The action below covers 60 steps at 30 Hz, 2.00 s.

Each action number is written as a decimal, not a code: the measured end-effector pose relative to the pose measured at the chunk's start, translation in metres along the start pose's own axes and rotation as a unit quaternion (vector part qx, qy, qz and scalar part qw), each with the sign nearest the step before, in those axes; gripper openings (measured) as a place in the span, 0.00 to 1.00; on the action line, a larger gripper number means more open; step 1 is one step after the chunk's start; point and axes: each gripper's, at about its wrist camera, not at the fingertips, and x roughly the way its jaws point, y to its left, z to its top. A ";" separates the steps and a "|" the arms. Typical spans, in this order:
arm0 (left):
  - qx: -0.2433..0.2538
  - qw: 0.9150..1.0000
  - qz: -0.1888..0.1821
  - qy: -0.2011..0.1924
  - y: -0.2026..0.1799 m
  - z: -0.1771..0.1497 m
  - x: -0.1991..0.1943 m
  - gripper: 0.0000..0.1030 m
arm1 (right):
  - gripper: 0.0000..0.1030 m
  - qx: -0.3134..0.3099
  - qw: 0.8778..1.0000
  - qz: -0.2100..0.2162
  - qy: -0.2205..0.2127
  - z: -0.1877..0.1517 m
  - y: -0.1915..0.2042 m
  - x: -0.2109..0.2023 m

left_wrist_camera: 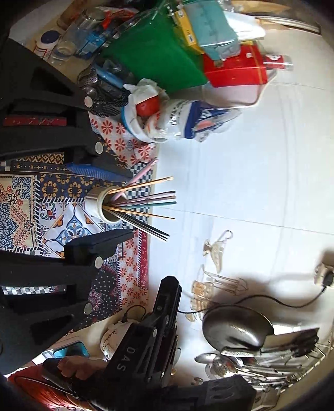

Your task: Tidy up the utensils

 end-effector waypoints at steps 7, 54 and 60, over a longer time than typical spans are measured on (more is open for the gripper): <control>0.043 0.992 0.000 -0.117 -0.024 0.014 -0.089 0.56 | 0.19 0.014 0.989 -0.076 -0.128 -0.005 0.036 -0.107; 0.061 0.981 0.026 -0.181 -0.020 -0.039 -0.184 0.99 | 0.99 0.062 0.958 -0.201 -0.194 -0.057 0.107 -0.191; 0.060 0.981 0.023 -0.181 -0.020 -0.038 -0.182 0.99 | 0.99 0.066 0.958 -0.204 -0.192 -0.056 0.107 -0.190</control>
